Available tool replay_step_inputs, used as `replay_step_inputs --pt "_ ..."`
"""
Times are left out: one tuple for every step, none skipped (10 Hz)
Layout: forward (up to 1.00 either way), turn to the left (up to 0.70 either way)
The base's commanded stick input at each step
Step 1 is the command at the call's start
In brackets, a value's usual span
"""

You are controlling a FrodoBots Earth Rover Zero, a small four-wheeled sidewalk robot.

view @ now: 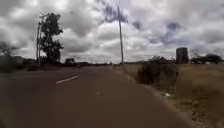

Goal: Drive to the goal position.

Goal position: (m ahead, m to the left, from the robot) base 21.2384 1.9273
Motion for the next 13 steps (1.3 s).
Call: replay_step_inputs --pt "0.85 0.00" --pt "0.85 0.00" --pt "0.85 0.00" --pt "0.85 0.00" --pt "0.85 0.00" --pt "0.85 0.00" --pt "0.85 0.00" --pt "0.85 0.00" --pt "0.85 0.00" --pt "0.85 0.00" --pt "0.85 0.00" --pt "0.85 0.00" --pt "0.85 0.00"
